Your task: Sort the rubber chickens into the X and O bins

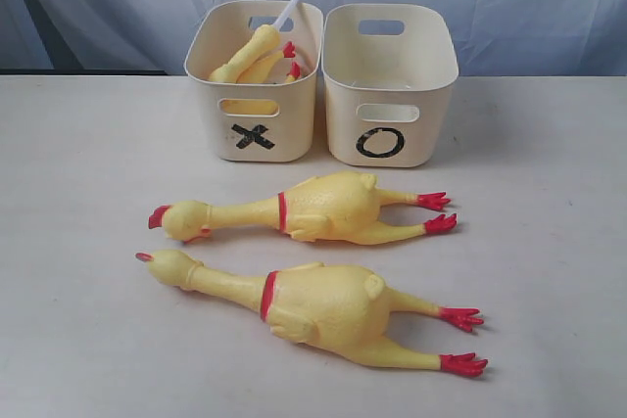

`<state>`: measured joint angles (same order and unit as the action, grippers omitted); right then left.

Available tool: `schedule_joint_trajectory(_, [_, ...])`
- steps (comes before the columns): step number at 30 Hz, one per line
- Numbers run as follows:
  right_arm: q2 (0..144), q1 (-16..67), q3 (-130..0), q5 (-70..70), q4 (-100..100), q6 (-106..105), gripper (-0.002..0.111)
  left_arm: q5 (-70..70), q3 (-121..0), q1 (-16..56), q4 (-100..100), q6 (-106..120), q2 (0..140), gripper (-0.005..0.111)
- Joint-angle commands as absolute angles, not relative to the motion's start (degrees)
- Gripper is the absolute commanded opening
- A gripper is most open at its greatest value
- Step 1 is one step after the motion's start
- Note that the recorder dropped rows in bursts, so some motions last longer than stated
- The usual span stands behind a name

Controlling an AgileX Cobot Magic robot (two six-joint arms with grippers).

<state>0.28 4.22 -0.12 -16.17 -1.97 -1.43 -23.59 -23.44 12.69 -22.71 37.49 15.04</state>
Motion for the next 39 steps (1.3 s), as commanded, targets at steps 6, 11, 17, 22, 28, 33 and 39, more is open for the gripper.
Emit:
schedule_joint_trajectory(6, [0.0,4.0,0.0,-1.6,-12.4,1.0,0.0,-23.1,-21.1,12.6,-21.4,37.0,6.0,0.0])
schedule_joint_trajectory(11, [0.0,4.0,0.0,-1.3,-12.4,1.1,0.0,-23.7,-21.1,12.6,-21.4,36.0,5.7,0.0])
schedule_joint_trajectory(17, [0.0,4.0,0.0,8.9,-19.3,6.3,0.0,-23.7,-21.1,12.6,-21.6,36.0,5.7,0.0])
schedule_joint_trajectory(22, [0.0,4.0,-0.5,11.2,-22.3,11.2,0.0,-23.7,-21.1,12.6,-22.2,36.0,5.7,0.0])
schedule_joint_trajectory(28, [7.9,4.0,-10.2,-2.0,-18.2,10.9,0.0,-23.7,-21.1,12.6,-22.3,36.0,5.7,0.0])
schedule_joint_trajectory(33, [16.0,4.0,-17.5,-7.6,-15.6,2.8,0.0,-23.7,-21.1,12.6,-22.3,35.9,5.7,0.0])
schedule_joint_trajectory(39, [32.7,9.0,-30.1,-15.8,-16.1,-13.7,0.0,-23.7,-21.1,12.6,-22.4,35.8,5.7,0.0])
